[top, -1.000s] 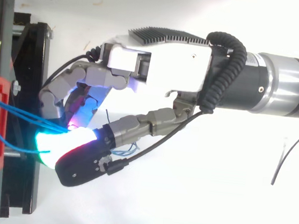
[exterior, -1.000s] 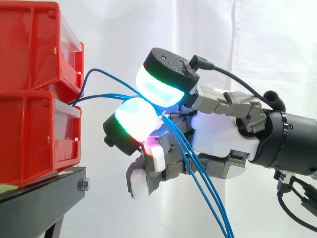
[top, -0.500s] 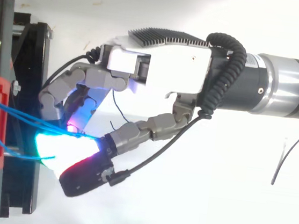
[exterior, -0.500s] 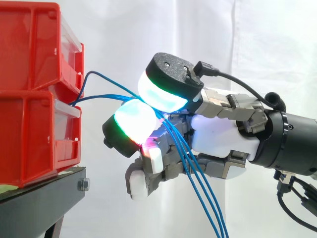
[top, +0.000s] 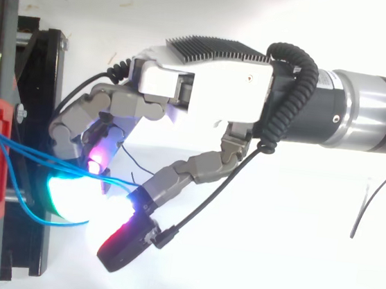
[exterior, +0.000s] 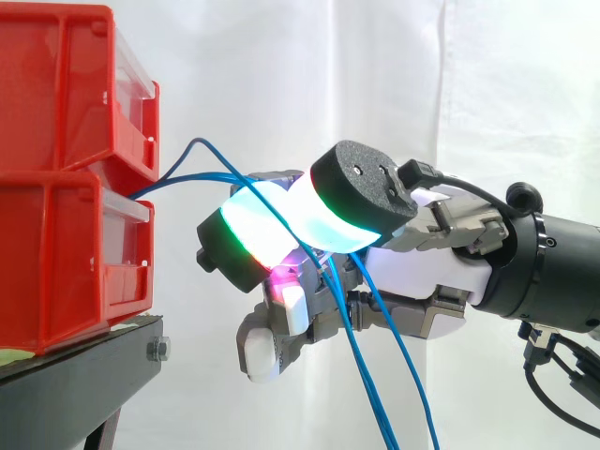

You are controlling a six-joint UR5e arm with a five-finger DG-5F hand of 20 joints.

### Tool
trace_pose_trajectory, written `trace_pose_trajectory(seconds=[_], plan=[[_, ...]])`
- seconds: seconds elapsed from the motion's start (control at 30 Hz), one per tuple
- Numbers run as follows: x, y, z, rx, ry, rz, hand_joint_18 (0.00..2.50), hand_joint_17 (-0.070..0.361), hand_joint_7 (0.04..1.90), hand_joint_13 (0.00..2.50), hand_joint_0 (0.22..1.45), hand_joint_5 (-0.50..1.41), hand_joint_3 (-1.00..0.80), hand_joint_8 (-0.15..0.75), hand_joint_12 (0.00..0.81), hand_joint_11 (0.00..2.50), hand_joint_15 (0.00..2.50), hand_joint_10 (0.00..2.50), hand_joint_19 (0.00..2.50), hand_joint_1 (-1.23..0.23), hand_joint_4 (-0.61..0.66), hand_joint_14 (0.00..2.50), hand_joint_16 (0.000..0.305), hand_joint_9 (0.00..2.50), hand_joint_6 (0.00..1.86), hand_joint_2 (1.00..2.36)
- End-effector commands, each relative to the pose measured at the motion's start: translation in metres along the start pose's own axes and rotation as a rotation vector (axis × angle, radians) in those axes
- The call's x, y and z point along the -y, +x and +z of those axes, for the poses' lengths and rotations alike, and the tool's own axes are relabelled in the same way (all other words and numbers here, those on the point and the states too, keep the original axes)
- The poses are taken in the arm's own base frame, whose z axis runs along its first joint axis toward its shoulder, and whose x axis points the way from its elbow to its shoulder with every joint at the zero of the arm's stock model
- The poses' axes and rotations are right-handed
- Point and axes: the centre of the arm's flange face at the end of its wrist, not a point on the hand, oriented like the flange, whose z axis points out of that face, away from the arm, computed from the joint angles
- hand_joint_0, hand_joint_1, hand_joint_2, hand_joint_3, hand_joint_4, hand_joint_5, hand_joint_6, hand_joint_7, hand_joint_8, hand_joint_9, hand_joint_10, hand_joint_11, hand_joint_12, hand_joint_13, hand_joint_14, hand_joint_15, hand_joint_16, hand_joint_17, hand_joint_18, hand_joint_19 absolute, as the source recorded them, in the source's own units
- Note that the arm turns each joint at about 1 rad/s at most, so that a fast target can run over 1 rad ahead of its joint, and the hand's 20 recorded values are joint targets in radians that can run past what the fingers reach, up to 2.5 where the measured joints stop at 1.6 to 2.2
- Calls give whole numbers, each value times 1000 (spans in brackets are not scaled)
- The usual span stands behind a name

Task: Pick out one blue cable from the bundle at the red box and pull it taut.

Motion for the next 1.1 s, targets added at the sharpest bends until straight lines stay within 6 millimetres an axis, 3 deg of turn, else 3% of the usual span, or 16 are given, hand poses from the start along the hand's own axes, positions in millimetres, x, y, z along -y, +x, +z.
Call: trace_pose_trajectory(seconds=[0.0, 0.3, 0.4, 0.57, 0.67, 0.77, 0.9, 1.07], plan=[[0, 0, 0, 0, -1, 0, 838, 93, 986, 954, 658, -132, -500, 304, 360, 709, 471, 23, 426, -923, -3, 18, 41, 1116, 935, 1000], [0, 2, 0, -2, 0, 0, 832, 95, 968, 918, 661, -146, -500, 293, 357, 714, 459, 23, 402, -1024, 51, 19, 42, 1059, 937, 1000], [-1, 3, 0, -4, -1, 0, 819, 98, 937, 918, 566, -151, -500, 295, 365, 726, 460, 23, 414, -1001, 67, 17, 43, 1050, 940, 1000], [-2, 5, 1, -5, -6, 1, 827, 103, 843, 942, 472, -130, -500, 319, 372, 694, 445, 18, 446, -779, 105, 16, 46, 1115, 903, 1000], [-3, 4, 1, -4, -4, 1, 799, 92, 910, 949, 502, -111, -500, 309, 347, 660, 450, 21, 458, -558, 86, 17, 41, 1166, 855, 1000], [-2, 5, 1, -4, -2, 1, 754, 79, 955, 949, 569, -105, -500, 295, 328, 666, 458, 22, 482, -448, 57, 18, 35, 1193, 843, 1000], [-3, 5, 2, -4, -4, 1, 740, 74, 969, 957, 617, -100, -500, 295, 320, 674, 468, 20, 488, -499, 35, 17, 33, 1210, 846, 1000], [-3, 5, 2, -2, -7, 1, 762, 76, 1024, 964, 646, -116, -385, 308, 334, 698, 473, 21, 491, -729, 60, 17, 34, 1191, 878, 1010]])
